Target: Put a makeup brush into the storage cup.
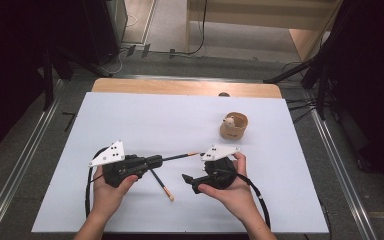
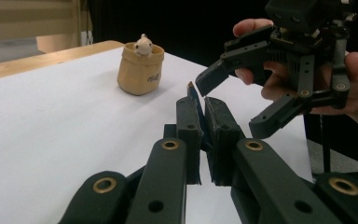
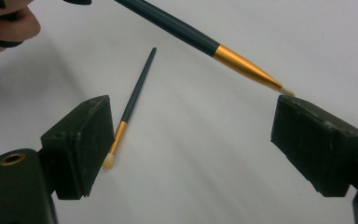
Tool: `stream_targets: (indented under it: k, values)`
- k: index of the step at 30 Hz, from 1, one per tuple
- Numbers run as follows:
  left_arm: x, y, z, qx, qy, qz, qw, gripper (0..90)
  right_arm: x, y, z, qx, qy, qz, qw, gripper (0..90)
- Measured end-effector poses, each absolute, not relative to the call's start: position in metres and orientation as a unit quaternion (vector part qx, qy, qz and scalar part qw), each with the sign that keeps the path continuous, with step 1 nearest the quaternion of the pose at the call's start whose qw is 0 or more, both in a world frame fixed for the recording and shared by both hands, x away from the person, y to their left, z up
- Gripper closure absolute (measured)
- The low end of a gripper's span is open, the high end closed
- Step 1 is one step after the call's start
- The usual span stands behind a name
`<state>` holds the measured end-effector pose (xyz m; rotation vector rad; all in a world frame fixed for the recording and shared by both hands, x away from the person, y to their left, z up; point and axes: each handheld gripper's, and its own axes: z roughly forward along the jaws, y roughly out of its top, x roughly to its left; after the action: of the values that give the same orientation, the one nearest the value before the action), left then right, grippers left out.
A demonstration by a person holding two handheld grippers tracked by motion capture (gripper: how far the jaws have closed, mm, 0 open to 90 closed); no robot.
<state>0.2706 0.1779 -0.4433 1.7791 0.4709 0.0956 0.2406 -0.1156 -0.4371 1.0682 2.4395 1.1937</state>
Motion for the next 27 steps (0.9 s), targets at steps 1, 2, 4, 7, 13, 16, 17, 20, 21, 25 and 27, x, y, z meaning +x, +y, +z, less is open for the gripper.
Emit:
stream_targets:
  k: [1,2,4,7,13,16,17,20,21,25,27]
  values:
    - [0.270,0.178,-0.443,0.768,0.206,0.044,0.605,86.2,0.240,-0.115,-0.437,0.368,0.827,0.409,0.110,12.4]
    - [0.270,0.178,-0.443,0.765,0.207,0.048,0.608,86.1,0.240,-0.115,-0.438,0.373,0.824,0.413,0.109,11.5]
    - [0.269,0.179,-0.442,0.762,0.211,0.052,0.610,86.2,0.240,-0.115,-0.438,0.385,0.813,0.422,0.110,8.2]
    - [0.269,0.178,-0.443,0.759,0.215,0.060,0.611,86.1,0.240,-0.114,-0.440,0.401,0.799,0.436,0.103,2.2]
    - [0.266,0.177,-0.442,0.752,0.218,0.071,0.618,86.1,0.237,-0.109,-0.444,0.428,0.767,0.466,0.101,0.0]
    - [0.265,0.176,-0.442,0.750,0.219,0.076,0.620,86.1,0.235,-0.107,-0.445,0.440,0.752,0.481,0.092,0.0]
    - [0.264,0.176,-0.442,0.748,0.220,0.076,0.622,86.1,0.235,-0.106,-0.446,0.444,0.748,0.485,0.093,0.0]
    - [0.264,0.175,-0.443,0.746,0.221,0.079,0.623,86.1,0.234,-0.106,-0.448,0.449,0.736,0.500,0.081,0.0]
    - [0.264,0.175,-0.443,0.746,0.220,0.077,0.624,86.1,0.234,-0.106,-0.449,0.452,0.730,0.507,0.074,0.0]
    - [0.262,0.171,-0.444,0.745,0.220,0.078,0.625,86.1,0.232,-0.107,-0.451,0.467,0.699,0.539,0.051,2.9]
    - [0.261,0.169,-0.444,0.745,0.219,0.083,0.625,86.1,0.231,-0.108,-0.451,0.472,0.687,0.550,0.045,3.3]
